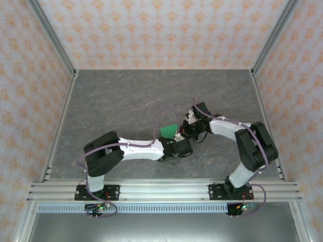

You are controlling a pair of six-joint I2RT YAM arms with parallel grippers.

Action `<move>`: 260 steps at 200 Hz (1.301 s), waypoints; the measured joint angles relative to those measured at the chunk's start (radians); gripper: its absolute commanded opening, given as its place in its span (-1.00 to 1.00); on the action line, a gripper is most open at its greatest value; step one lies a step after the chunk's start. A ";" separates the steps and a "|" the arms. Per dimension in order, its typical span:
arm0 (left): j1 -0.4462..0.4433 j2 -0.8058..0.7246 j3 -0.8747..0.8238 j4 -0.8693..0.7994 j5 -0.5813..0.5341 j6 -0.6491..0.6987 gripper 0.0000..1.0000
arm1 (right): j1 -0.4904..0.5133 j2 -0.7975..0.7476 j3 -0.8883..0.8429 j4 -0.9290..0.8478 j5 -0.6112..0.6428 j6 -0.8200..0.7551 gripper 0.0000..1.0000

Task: Fold a paper plane with a square sheet of paper (fold left side to right side)
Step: Fold the wing for the fifth time at the center of the table.

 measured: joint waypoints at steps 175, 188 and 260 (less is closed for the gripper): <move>0.000 0.039 0.023 -0.008 -0.004 0.000 -0.62 | 0.004 0.034 0.027 -0.002 0.031 0.018 -0.95; 0.000 0.039 0.023 -0.009 -0.001 -0.001 -0.61 | 0.004 0.039 0.030 -0.007 0.034 0.018 -0.99; 0.000 0.028 0.011 -0.004 0.018 -0.029 -0.70 | 0.004 0.042 0.034 -0.023 0.046 0.018 -1.00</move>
